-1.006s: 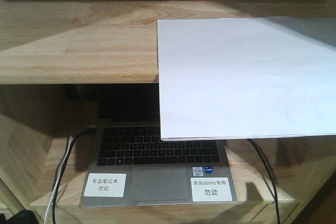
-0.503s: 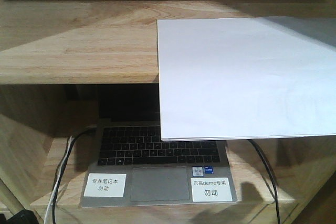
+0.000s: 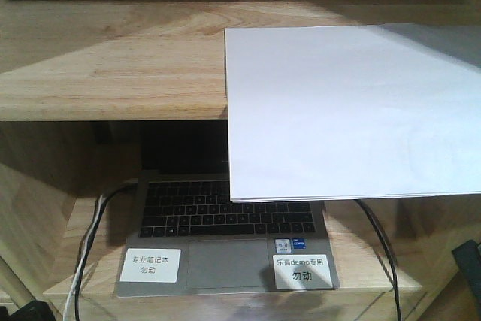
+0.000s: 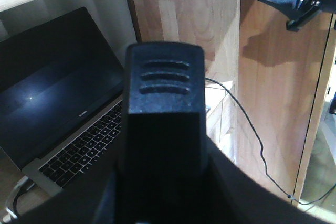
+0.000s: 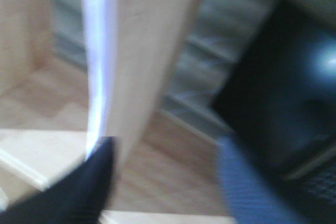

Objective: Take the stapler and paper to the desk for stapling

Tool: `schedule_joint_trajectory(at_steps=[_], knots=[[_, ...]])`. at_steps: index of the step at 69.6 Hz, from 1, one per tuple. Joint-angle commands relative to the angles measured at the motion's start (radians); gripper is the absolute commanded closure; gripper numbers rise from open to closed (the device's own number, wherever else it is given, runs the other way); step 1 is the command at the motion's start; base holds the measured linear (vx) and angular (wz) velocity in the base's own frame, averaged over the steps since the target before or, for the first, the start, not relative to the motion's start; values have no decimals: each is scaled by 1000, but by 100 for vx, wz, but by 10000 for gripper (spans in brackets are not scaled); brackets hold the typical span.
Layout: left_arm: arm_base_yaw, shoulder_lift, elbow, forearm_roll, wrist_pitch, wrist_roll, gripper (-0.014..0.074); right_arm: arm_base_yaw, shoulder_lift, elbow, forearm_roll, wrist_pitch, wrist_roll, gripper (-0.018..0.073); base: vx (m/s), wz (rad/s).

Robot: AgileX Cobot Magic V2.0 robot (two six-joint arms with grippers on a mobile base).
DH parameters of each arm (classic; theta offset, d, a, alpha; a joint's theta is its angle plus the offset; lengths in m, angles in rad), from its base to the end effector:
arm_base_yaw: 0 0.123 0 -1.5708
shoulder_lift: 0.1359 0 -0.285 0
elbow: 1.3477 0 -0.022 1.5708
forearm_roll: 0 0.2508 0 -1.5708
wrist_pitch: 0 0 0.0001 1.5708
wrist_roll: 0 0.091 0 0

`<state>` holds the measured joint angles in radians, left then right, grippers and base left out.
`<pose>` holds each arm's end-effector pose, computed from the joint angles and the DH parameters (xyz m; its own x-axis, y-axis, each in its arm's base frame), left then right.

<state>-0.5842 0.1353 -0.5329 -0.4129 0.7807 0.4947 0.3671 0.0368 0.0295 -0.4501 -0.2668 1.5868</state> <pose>0.0038 -0.0334 0.3138 -0.0590 0.2595 -0.9639 0.7831 0.6109 0.1166 0.0493 0.0301 0.2226 -0.3213 0.8482 -0.4211 -0.4085 0.2770 0.8697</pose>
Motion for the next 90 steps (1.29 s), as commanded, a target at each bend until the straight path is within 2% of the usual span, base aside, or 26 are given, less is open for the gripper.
schedule_joint_trajectory(at_steps=[1, 21, 33, 42, 57, 63, 69, 74, 84, 90], knots=[[-3, 9, -25, -35, -113, 1, 603, 2, 49, -31, 4, -100, -2, 17, 0, 0], [-3, 9, -25, -35, -113, 1, 603, 2, 205, -145, 4, -149, -15, 6, 0, 0], [-3, 9, -25, -35, -113, 1, 603, 2, 335, -200, 6, -235, -33, 6, 0, 0], [-3, 9, -25, -35, -113, 1, 603, 2, 436, -235, 53, -283, -69, 6, 0, 0], [-3, 9, -25, -35, -113, 1, 603, 2, 614, -246, 164, -527, -131, 31, 0, 0], [-3, 9, -25, -35, -113, 1, 603, 2, 675, -246, 207, -622, -142, 81, 0, 0], [-3, 9, -25, -35, -113, 1, 603, 2, 718, -246, 209, -679, -143, 169, 0, 0], [-3, 9, -25, -35, -113, 1, 603, 2, 730, -245, 204, -694, -143, 278, 0, 0], [-3, 9, -25, -35, -113, 1, 603, 2, 721, -241, 172, -707, -147, 564, 0, 0], [-3, 9, -25, -35, -113, 1, 603, 2, 697, -219, 172, -708, -157, 571, 0, 0]])
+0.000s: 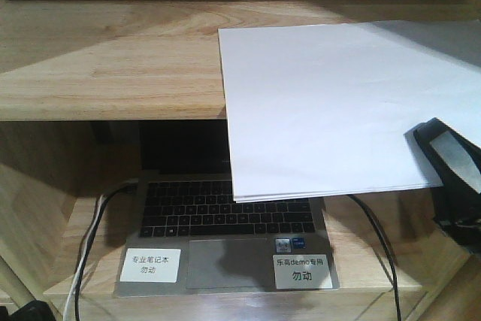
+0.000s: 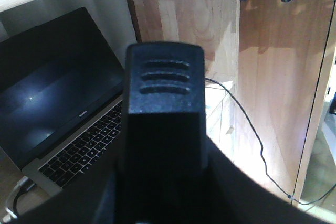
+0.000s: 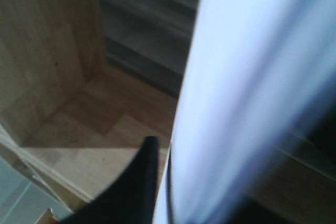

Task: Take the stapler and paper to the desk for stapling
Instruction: 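Pinch the paper edge with the right gripper and pull it off the shelf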

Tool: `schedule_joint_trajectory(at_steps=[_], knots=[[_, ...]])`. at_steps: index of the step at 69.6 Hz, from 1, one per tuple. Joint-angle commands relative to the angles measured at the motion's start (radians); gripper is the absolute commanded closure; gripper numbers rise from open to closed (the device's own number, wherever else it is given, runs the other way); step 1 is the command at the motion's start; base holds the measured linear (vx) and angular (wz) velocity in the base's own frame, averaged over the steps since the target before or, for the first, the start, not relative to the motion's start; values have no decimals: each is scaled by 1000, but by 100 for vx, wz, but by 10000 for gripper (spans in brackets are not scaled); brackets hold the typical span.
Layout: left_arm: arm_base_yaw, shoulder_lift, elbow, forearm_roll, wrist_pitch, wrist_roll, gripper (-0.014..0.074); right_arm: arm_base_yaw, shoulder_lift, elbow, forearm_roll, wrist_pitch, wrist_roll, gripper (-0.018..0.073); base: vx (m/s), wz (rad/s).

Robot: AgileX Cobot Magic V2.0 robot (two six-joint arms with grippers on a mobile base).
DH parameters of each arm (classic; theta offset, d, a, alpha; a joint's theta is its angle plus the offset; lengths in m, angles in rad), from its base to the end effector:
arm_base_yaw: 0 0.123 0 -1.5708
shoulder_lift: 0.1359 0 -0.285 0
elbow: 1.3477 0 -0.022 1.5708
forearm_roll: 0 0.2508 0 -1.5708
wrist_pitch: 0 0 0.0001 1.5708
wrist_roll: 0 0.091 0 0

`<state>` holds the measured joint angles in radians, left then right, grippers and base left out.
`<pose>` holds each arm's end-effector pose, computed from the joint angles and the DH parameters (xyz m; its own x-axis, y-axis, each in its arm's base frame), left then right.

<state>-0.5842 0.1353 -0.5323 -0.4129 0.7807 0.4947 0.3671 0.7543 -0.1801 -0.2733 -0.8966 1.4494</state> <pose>0.0039 -0.0334 0.3137 -0.0595 0.2599 -0.9638 0.7831 0.6109 0.1164 0.1190 0.0663 0.2804 -0.4065 0.8459 -0.3454 -0.4952 0.1137 0.8613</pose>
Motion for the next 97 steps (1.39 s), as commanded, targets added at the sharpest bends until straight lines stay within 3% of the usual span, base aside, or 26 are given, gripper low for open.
schedule_joint_trajectory(at_steps=[1, 18, 32, 62, 97], knots=[[-3, 9, -26, -35, -113, 1, 603, 2, -23, -7, -4, -78, -20, 571, 0, 0], [-3, 9, -26, -35, -113, 1, 603, 2, -142, 86, 4, -89, -21, 569, 0, 0], [-3, 9, -26, -35, -113, 1, 603, 2, -296, 147, -9, -82, -98, 569, 0, 0], [-3, 9, -26, -35, -113, 1, 603, 2, -586, 212, -73, 116, -60, 569, 0, 0], [-3, 9, -26, -35, -113, 1, 603, 2, -631, 211, -107, 196, -69, 569, 0, 0]])
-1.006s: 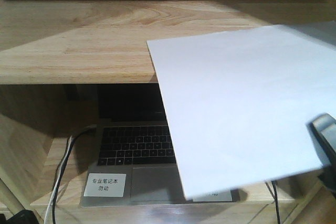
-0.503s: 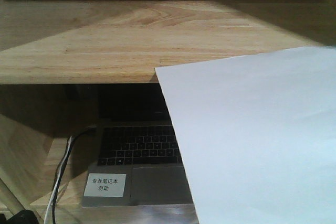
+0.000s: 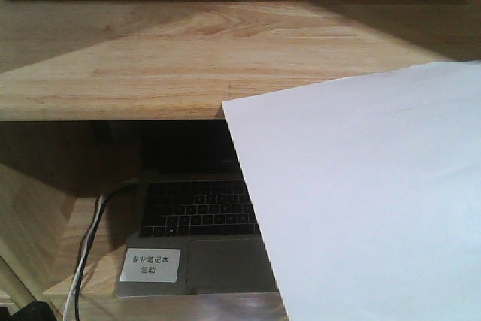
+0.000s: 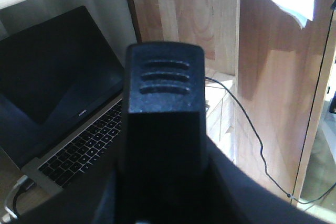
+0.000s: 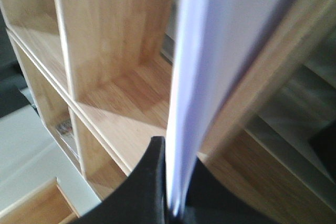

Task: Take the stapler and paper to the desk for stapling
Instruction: 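Pinch the paper edge with the right gripper and pull it off the shelf, then drive away from the shelf holding stapler and paper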

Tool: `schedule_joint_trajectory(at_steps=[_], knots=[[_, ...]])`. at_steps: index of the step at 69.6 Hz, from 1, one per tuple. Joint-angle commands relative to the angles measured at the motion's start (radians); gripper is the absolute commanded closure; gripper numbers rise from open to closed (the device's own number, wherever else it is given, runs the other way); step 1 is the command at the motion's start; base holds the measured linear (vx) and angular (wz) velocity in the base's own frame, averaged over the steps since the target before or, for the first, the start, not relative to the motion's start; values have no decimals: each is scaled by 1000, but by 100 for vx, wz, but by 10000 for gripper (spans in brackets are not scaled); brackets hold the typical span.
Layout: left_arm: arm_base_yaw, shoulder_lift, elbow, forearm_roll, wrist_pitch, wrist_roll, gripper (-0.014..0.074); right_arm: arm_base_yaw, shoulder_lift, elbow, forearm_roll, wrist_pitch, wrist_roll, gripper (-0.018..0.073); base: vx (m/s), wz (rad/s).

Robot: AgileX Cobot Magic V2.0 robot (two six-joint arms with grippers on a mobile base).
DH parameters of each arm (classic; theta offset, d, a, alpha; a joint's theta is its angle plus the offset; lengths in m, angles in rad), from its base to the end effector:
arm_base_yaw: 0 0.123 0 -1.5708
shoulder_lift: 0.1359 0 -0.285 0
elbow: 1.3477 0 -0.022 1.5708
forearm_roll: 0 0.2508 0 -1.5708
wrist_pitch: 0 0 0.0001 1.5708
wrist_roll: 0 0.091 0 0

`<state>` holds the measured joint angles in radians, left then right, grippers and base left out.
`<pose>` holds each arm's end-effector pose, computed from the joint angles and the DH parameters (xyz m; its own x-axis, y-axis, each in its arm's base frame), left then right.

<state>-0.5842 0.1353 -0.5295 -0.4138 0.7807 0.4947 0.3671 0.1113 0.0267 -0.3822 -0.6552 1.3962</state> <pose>0.0041 -0.0336 0.3128 -0.0620 0.2607 -0.9634 0.7837 0.6105 0.1148 0.0392 0.0372 0.2496 -0.2343 0.8338 -0.4998 -0.6905 0.2192 0.6894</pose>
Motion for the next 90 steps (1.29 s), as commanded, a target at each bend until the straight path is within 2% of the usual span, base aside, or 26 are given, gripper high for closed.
schedule_joint_trajectory(at_steps=[1, 90], knots=[[-3, 9, -29, -34, -113, 1, 603, 2, 12, 5, 2, -46, -15, 569, 0, 0], [-3, 9, -29, -33, -113, 1, 603, 2, 12, 5, 3, -46, -15, 569, -4, 1]])
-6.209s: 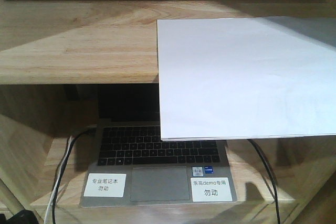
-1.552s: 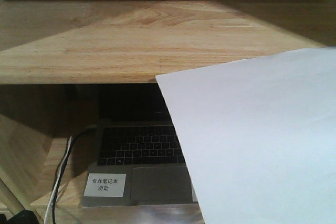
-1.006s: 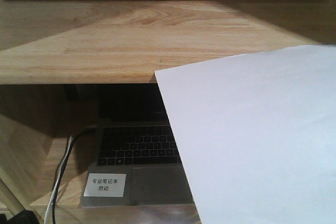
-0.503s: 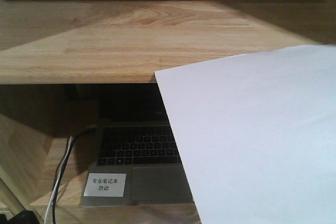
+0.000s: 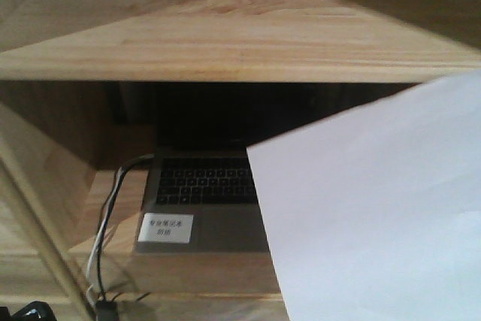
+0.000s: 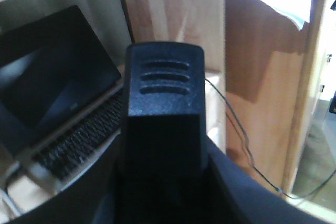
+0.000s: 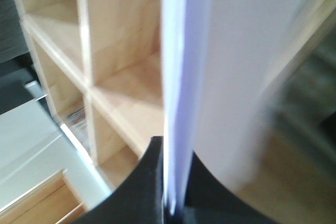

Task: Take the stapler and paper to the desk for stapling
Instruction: 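Drive away from the shelf holding stapler and paper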

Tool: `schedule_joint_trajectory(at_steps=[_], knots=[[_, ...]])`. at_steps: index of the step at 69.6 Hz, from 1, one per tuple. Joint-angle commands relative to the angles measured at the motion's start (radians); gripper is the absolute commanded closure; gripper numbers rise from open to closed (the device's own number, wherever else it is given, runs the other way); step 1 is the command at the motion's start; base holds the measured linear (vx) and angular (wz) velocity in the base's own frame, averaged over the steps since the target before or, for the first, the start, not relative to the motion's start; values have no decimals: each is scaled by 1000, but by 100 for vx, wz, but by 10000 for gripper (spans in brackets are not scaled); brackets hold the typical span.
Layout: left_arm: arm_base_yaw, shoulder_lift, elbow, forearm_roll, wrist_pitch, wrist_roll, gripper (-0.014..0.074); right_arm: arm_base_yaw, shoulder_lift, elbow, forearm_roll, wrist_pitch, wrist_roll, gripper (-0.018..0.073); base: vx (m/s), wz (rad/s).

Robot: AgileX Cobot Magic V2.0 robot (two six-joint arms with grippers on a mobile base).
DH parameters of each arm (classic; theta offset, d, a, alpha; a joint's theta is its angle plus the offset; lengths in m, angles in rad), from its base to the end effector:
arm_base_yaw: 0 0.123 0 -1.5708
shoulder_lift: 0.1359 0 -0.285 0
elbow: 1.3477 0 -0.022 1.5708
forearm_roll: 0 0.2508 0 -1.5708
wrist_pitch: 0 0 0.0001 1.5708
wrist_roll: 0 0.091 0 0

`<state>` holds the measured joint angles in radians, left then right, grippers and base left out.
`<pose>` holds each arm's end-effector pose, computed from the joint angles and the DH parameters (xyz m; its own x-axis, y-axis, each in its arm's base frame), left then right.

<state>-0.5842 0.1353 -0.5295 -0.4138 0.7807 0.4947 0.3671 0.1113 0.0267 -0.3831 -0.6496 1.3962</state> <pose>0.0041 -0.0336 0.3128 -0.0620 0.2607 -0.9634 0.7837 0.6105 0.1148 0.0396 0.0372 0.2492 -0.2349 0.8329 -0.5011 -0.6869 0.2226 0.6918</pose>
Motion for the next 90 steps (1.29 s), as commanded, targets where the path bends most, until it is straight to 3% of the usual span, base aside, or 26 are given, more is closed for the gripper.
schedule_joint_trajectory(at_steps=[1, 90], knots=[[-3, 9, -29, -33, -113, 1, 603, 2, 12, 5, 4, -51, -15, 569, -21, 16], [-3, 9, -29, -33, -113, 1, 603, 2, 12, 5, 4, -51, -15, 569, -22, 0]])
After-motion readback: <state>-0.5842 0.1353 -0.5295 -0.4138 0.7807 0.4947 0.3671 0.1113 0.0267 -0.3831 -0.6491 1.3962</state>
